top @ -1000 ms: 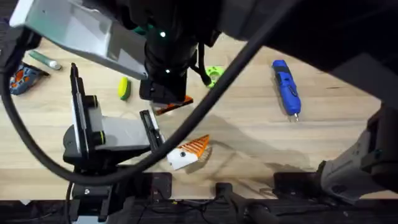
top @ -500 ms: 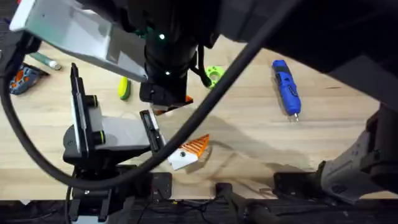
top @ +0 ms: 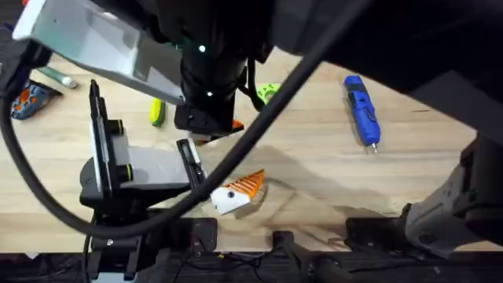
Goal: Pick up the gripper from the table and insert it into the empty holder that is missing its gripper. Then pick up a screw, insert it into the mounting hole, and use the screwdriver to tighten it. Finally, clean up the table by picking up the vegetable and placing it into the bucket.
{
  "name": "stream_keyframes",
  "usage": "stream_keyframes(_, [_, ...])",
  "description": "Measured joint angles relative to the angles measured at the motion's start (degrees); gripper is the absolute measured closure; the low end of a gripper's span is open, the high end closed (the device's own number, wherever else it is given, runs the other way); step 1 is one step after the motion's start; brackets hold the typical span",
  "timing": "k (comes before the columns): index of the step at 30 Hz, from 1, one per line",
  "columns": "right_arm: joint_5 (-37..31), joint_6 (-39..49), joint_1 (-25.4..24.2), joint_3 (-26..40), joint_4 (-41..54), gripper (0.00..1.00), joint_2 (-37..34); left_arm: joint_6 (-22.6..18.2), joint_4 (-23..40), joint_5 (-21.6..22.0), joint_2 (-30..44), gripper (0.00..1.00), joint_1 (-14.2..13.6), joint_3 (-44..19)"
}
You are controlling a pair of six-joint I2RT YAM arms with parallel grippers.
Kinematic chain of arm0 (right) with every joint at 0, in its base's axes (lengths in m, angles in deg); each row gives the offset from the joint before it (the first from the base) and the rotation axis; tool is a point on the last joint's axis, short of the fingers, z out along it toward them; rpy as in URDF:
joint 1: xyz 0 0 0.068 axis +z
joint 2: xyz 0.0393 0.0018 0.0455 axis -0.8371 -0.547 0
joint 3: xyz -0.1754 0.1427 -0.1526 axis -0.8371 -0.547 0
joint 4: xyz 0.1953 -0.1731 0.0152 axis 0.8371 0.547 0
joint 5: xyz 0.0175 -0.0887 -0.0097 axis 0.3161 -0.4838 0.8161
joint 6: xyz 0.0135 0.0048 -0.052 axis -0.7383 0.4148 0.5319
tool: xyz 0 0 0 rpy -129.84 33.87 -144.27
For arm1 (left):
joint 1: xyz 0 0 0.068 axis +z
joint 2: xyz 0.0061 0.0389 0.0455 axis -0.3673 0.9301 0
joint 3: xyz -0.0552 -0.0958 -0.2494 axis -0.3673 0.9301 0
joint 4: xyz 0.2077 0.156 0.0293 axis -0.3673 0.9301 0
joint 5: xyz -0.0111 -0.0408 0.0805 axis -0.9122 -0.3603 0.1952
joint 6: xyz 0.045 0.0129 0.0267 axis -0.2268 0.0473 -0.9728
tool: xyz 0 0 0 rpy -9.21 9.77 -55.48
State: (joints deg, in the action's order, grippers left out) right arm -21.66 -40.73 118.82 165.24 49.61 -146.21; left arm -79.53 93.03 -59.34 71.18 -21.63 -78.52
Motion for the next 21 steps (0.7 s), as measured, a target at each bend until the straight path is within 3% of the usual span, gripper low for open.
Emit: stream_keyframes(21, [-0.02,-0.84,0.37,0.11,-0.26,0.996,-0.35,0.17,0.0,0.0,0.0,0.014,0.0,0.0])
